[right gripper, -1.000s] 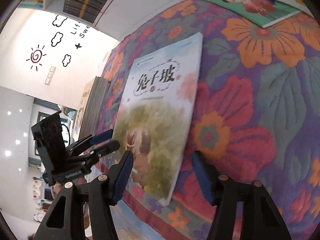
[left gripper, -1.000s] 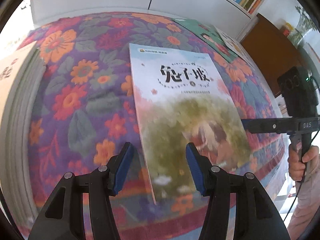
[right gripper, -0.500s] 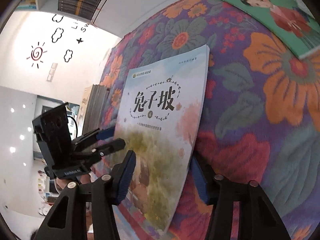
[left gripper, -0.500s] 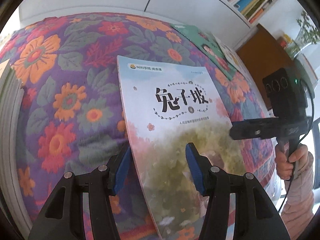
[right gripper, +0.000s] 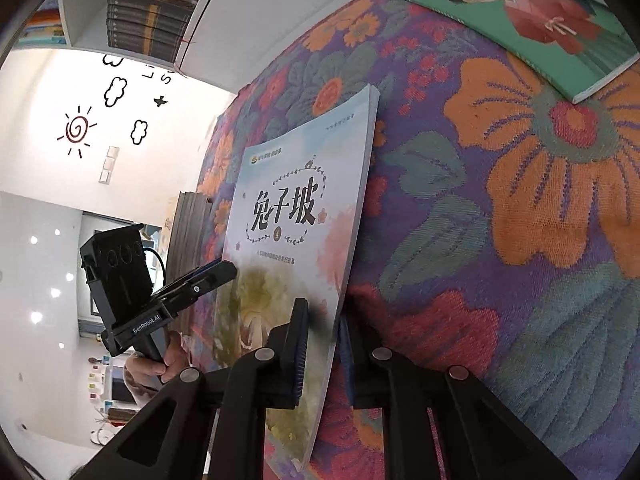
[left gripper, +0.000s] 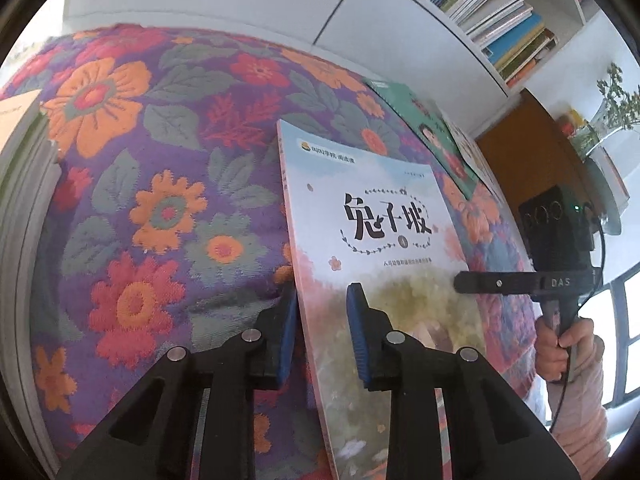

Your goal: Organize books

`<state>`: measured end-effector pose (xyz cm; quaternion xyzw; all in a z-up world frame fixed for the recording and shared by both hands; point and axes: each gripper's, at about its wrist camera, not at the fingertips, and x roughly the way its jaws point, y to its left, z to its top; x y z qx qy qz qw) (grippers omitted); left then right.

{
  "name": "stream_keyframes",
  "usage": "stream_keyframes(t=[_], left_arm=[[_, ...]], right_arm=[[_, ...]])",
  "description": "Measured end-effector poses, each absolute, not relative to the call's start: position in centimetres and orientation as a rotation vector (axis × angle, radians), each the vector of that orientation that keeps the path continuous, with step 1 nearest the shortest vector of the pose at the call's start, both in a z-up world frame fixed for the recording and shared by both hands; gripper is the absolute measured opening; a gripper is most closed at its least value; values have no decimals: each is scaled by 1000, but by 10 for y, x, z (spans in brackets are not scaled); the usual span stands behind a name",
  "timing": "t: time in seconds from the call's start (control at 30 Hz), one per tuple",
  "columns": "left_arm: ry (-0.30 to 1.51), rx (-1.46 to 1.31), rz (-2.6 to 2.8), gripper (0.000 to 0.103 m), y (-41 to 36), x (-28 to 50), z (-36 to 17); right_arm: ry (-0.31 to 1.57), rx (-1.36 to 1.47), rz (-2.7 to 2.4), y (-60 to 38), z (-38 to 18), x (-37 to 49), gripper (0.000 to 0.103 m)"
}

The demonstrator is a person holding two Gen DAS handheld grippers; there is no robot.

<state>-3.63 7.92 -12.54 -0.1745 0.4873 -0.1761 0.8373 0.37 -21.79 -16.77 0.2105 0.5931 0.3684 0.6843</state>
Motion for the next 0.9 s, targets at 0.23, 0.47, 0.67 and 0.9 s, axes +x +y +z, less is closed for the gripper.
stream_keyframes(t=[0.23,0.47,0.67,0.9], left_arm=[[979,-383,-373,25,81,-39,-128],[979,-462,-419,23,94,-37,-134],[956,-367,-387,25,79,-39,-128],[940,-375,-391,25,82,-42,-130]], right_arm=[[1232,503,850,-219,-170,-5,12],[1124,422,852,-218,-167,-15,13],[1103,426,859,-218,-168,-17,13],[1104,432,869,-218,-167,-17,13]])
